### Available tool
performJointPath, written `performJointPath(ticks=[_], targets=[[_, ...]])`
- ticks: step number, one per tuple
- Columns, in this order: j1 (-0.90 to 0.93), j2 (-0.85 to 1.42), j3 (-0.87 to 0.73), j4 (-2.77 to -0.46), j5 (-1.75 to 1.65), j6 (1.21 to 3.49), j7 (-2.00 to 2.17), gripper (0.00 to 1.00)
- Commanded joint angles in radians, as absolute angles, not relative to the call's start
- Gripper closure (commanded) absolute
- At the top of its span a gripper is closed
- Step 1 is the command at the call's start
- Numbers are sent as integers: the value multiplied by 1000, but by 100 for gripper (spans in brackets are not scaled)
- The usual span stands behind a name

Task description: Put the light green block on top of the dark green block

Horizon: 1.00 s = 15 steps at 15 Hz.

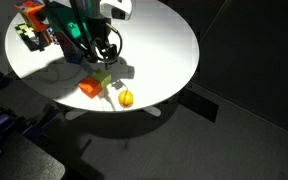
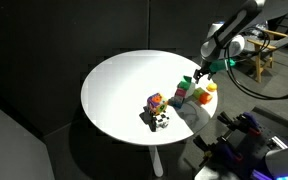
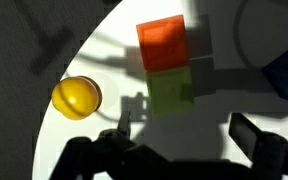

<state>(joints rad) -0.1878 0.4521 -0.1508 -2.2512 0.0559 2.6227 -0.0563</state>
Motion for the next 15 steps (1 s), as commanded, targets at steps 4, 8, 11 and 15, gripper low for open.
performJointPath(ticks=[4,8,11,15], targets=[[-202,530,-143,-2230,22,2701,-101,0],[-204,562,-141,-2227,7,2741,-113,0],[-205,582,-139,-2219,-2,2754,-124,0],[-206,606,-134,-2209,-12,2762,-131,0]])
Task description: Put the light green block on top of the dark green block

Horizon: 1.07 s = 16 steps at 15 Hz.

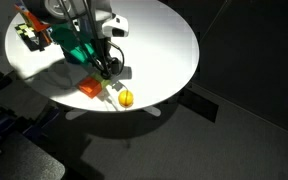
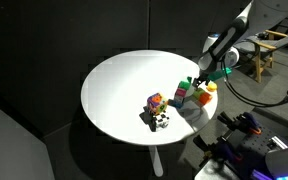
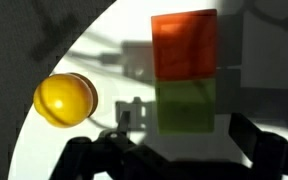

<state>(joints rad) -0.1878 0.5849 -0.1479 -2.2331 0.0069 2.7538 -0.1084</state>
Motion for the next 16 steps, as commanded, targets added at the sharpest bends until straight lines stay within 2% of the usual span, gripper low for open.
performJointPath(ticks=[1,13,14,15,16], targets=[[-207,611,-133,-2206,-12,2762,-135,0],[-212,667,-132,-2162,-9,2748,-140,0],[-213,670,-131,-2159,-7,2744,-138,25],[-213,672,-131,-2157,-7,2742,-138,27],[-211,671,-133,-2154,-5,2733,-132,34]])
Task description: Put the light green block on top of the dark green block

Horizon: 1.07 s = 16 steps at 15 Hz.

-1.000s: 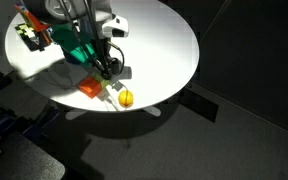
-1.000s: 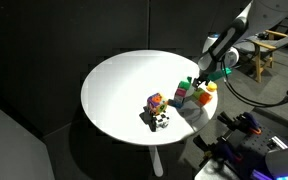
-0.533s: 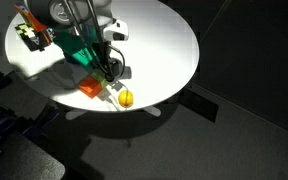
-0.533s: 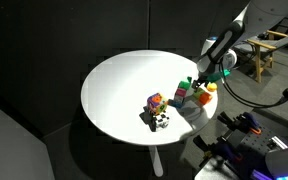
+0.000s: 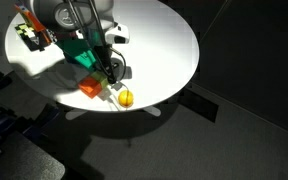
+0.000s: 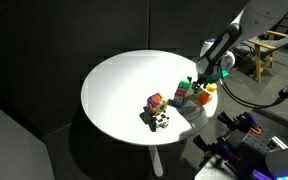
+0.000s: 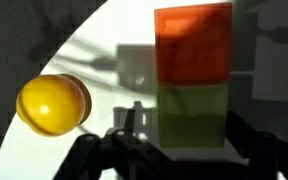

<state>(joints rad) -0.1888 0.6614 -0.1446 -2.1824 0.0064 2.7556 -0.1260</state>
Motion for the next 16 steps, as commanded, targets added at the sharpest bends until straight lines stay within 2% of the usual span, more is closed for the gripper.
performJointPath(ticks=[1,4,7,16], targets=[[-211,668,-133,-2153,-4,2725,-129,44],[-207,645,-138,-2157,-1,2702,-119,67],[-201,609,-147,-2170,-2,2682,-108,70],[-193,462,-165,-2201,-7,2554,-96,70]])
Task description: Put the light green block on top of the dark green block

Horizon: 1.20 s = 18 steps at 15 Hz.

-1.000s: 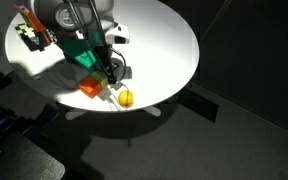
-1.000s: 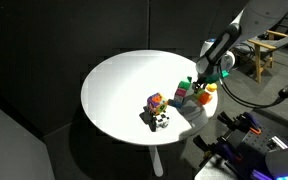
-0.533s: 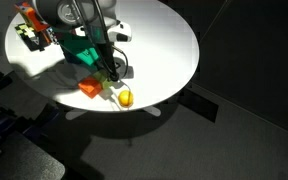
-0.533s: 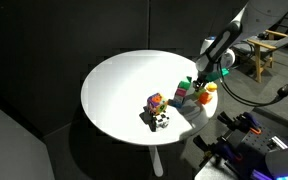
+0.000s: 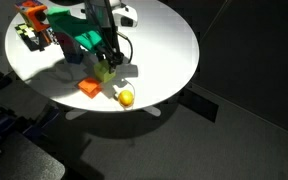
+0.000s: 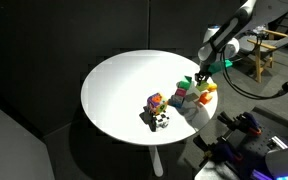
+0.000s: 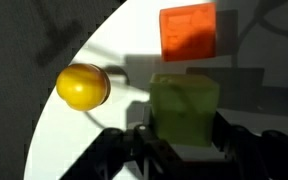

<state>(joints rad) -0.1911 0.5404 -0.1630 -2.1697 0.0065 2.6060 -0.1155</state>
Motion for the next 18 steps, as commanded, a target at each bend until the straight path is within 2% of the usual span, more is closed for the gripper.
performJointPath(ticks=[1,18], targets=[[-192,441,-166,-2206,-7,2539,-95,70],[-154,98,-144,-2367,-152,2466,-258,70]])
